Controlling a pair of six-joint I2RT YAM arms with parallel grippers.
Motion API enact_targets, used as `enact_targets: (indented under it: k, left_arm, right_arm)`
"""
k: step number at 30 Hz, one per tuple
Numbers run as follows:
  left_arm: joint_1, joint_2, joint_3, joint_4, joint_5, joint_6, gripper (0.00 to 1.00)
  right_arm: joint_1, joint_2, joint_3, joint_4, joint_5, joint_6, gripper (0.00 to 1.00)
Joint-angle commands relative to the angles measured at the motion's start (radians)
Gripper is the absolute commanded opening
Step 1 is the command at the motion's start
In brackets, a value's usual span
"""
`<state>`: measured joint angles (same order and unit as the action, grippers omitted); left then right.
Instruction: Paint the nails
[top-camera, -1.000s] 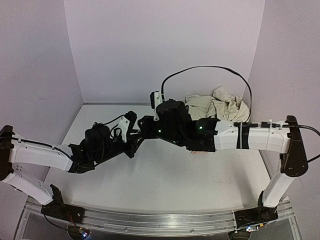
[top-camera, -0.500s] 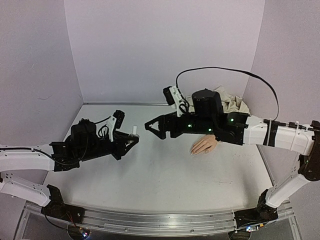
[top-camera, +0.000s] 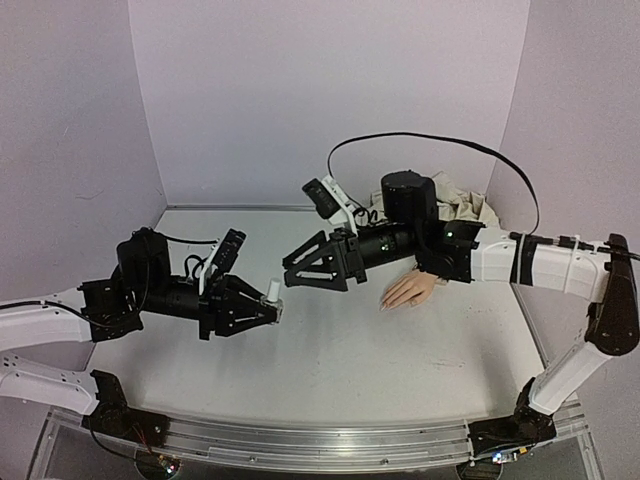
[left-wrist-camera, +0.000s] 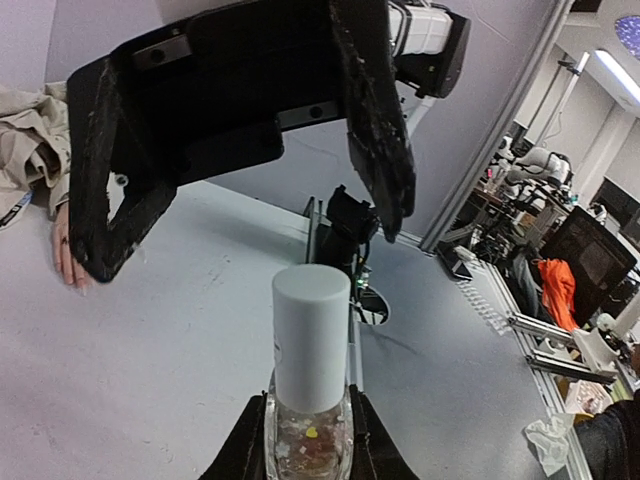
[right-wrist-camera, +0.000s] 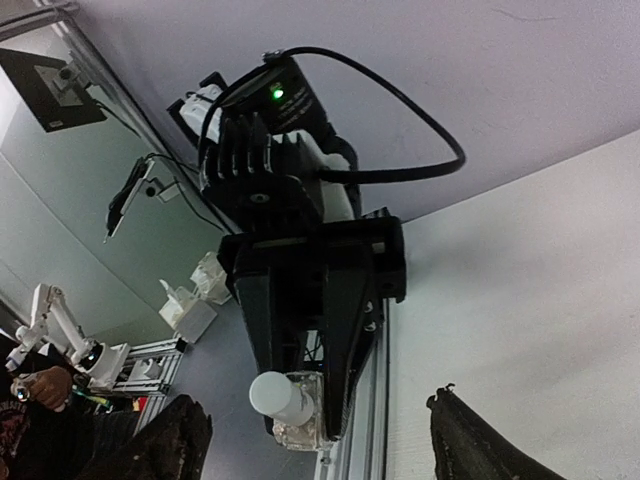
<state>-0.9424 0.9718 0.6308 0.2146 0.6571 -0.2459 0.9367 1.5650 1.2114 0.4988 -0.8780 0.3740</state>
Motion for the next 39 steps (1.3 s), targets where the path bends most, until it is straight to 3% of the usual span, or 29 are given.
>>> enact_targets:
  k: [1, 6, 14, 21, 24, 27, 32, 34, 37, 39]
  left_arm:
    - [0.001, 0.012, 0.068, 0.038, 0.124, -0.022, 0.00]
    - [0.001, 0.025, 0.074, 0.046, 0.158, -0.020, 0.00]
    - [0.001, 0.020, 0.077, 0.052, 0.151, -0.011, 0.00]
    - [0.001, 0.015, 0.072, 0.054, 0.120, 0.001, 0.00]
    - [0.001, 0.009, 0.065, 0.054, 0.070, 0.019, 0.00]
    - [0.001, -0.008, 0.051, 0.054, -0.104, 0.063, 0.00]
    - [0.001, 0.027, 0.077, 0.060, -0.555, 0.203, 0.00]
    - [0.001, 0.092, 0.111, 0.113, -0.727, 0.288, 0.00]
    - [0.001, 0.238, 0.153, 0.337, -0.915, 0.423, 0.00]
    - [0.001, 0.356, 0.216, 0.447, -0.988, 0.494, 0.00]
  right_arm:
    - [0.034, 0.041, 0.092, 0.088, -0.158, 0.011, 0.72]
    - [0.057, 0.075, 0.121, 0.098, -0.182, 0.017, 0.53]
    - [0.083, 0.114, 0.138, 0.109, -0.222, 0.020, 0.42]
    - [0.084, 0.110, 0.128, 0.109, -0.205, 0.016, 0.20]
    - [0.085, 0.104, 0.118, 0.109, -0.186, 0.012, 0.10]
    - [0.085, 0.098, 0.106, 0.103, -0.127, 0.009, 0.00]
    - [0.084, 0.109, 0.128, -0.040, 0.167, -0.033, 0.00]
    - [0.086, 0.139, 0.162, -0.121, 0.491, -0.005, 0.00]
    - [0.109, 0.205, 0.236, -0.264, 1.005, 0.171, 0.00]
    - [0.160, 0.256, 0.276, -0.297, 1.225, 0.225, 0.00]
